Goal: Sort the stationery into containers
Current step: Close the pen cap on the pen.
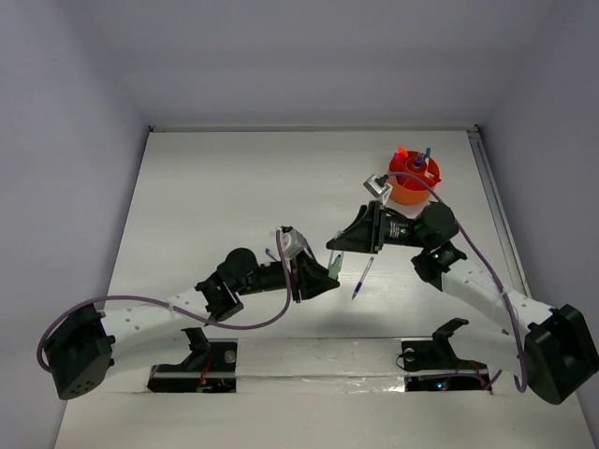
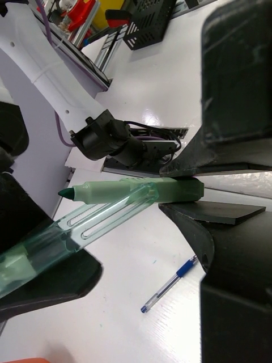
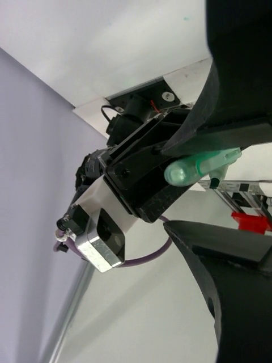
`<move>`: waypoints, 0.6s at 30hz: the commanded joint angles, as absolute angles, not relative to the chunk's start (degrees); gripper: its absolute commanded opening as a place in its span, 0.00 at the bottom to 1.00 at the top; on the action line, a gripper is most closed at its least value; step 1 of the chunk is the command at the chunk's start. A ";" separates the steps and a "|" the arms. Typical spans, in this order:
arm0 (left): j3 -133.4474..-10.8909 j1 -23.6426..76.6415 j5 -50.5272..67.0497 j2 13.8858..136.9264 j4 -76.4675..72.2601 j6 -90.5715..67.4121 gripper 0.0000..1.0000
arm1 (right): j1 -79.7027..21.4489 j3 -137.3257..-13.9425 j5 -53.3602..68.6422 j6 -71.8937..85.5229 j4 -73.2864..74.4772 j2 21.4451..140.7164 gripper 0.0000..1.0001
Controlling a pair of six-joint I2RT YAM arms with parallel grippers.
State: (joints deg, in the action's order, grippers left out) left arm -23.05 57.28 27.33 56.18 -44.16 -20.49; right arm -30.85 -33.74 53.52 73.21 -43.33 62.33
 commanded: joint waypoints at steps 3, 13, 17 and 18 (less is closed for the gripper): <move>-23.12 57.39 27.77 56.42 -48.52 -21.09 0.00 | -31.38 -36.83 48.78 63.02 -32.08 59.41 0.50; -23.03 57.39 27.77 57.04 -49.04 -21.45 0.00 | -31.38 -36.39 46.06 60.21 -30.59 58.10 0.27; -23.38 57.39 27.86 58.44 -49.04 -21.62 0.00 | -31.38 -36.47 43.51 57.49 -28.75 56.08 0.24; -23.38 57.39 28.04 58.71 -49.22 -21.80 0.00 | -31.38 -36.39 43.16 57.05 -28.65 55.64 0.24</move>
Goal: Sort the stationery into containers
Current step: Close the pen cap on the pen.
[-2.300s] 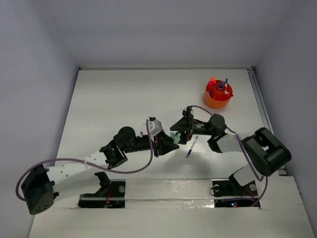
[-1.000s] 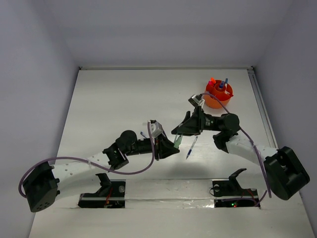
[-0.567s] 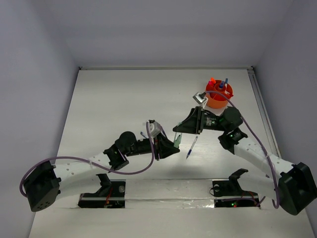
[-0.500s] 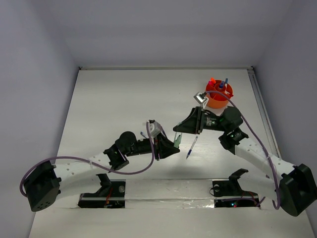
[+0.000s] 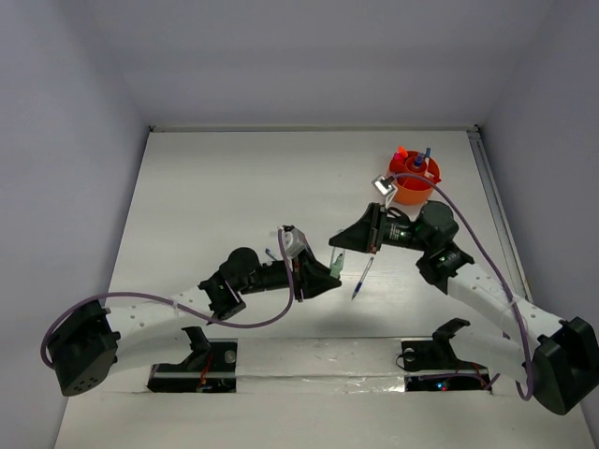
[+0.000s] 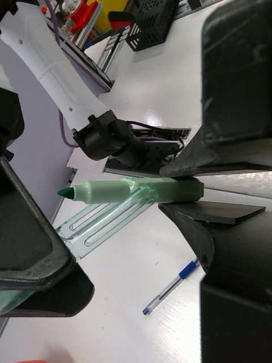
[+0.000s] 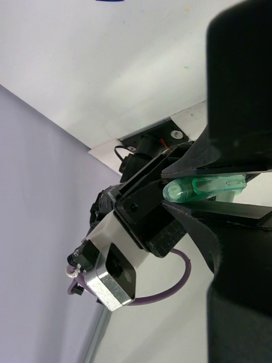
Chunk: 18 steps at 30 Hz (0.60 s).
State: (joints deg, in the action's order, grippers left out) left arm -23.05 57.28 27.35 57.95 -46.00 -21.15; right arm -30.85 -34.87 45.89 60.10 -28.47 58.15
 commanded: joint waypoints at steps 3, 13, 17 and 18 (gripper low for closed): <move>-23.38 57.39 28.04 59.24 -49.83 -22.06 0.00 | -31.38 -35.86 41.22 55.46 -28.21 53.53 0.23; -23.82 57.39 28.04 60.03 -50.19 -22.24 0.00 | -31.38 -34.98 41.39 54.58 -29.88 52.29 0.41; -23.73 57.39 28.13 59.94 -50.27 -22.41 0.00 | -31.38 -34.45 41.92 55.54 -31.46 52.73 0.41; -23.73 57.39 28.21 59.85 -50.27 -22.41 0.00 | -31.38 -34.37 42.01 55.55 -31.46 52.82 0.37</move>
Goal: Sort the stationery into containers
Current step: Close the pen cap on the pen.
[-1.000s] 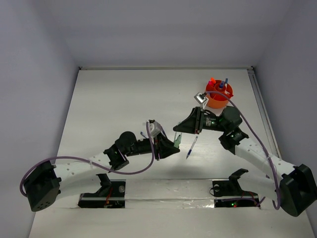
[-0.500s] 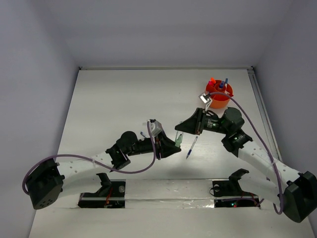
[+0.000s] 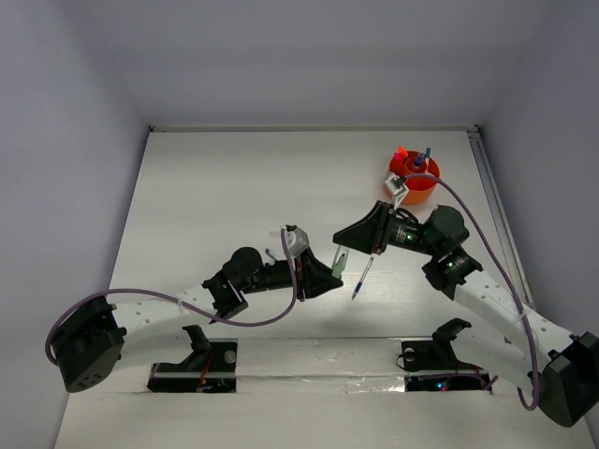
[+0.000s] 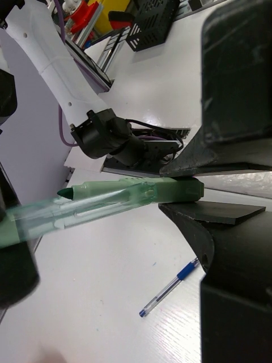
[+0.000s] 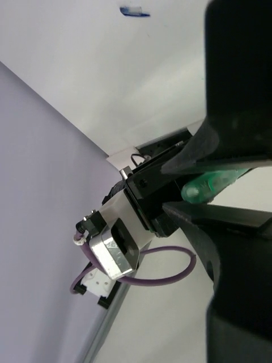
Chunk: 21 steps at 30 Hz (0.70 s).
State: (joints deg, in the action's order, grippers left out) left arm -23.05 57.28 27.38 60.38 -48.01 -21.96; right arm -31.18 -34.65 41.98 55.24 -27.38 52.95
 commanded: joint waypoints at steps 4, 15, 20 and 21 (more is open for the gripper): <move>-23.56 57.39 27.86 59.50 -50.01 -22.33 0.00 | -31.38 -34.19 41.66 55.55 -31.11 52.74 0.23; -24.26 57.39 26.81 60.38 -49.66 -23.73 0.00 | -31.38 -33.92 41.66 54.76 -31.20 51.51 0.10; -24.61 57.39 26.89 62.14 -50.45 -24.52 0.00 | -31.38 -34.28 41.66 53.44 -30.59 49.75 0.09; -24.96 57.39 26.89 62.31 -50.45 -24.70 0.00 | -31.38 -34.10 41.66 53.35 -30.59 49.66 0.09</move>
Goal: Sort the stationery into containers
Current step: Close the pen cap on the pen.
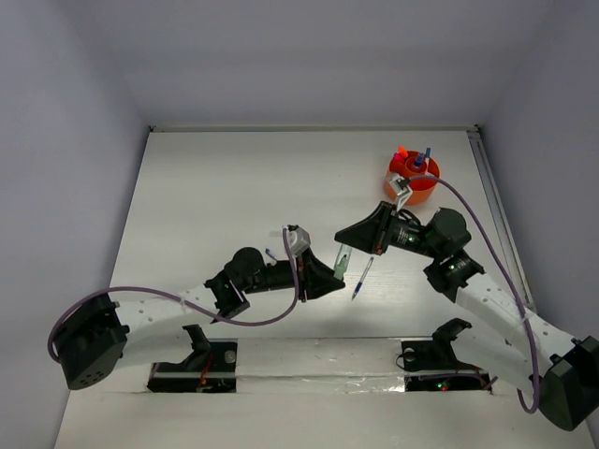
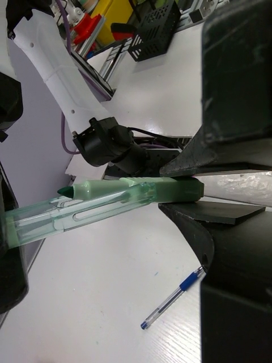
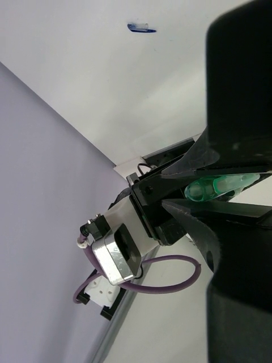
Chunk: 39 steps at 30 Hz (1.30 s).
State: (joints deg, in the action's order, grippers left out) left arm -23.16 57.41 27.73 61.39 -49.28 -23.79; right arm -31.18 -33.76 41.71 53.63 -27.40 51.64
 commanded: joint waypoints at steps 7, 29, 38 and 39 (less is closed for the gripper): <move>-25.49 57.39 24.87 63.98 -52.47 -27.33 0.00 | -31.38 -34.36 41.40 50.28 -28.31 47.99 0.06; -26.10 57.39 21.98 61.79 -54.57 -29.88 0.00 | -32.96 -33.14 42.45 47.55 -26.89 47.64 0.00; -27.68 57.39 20.92 60.65 -55.29 -29.01 0.00 | -34.54 -31.82 42.98 48.87 -29.79 48.25 0.00; -27.77 57.39 20.83 60.73 -55.20 -28.92 0.00 | -34.54 -31.82 42.89 48.78 -29.71 48.16 0.00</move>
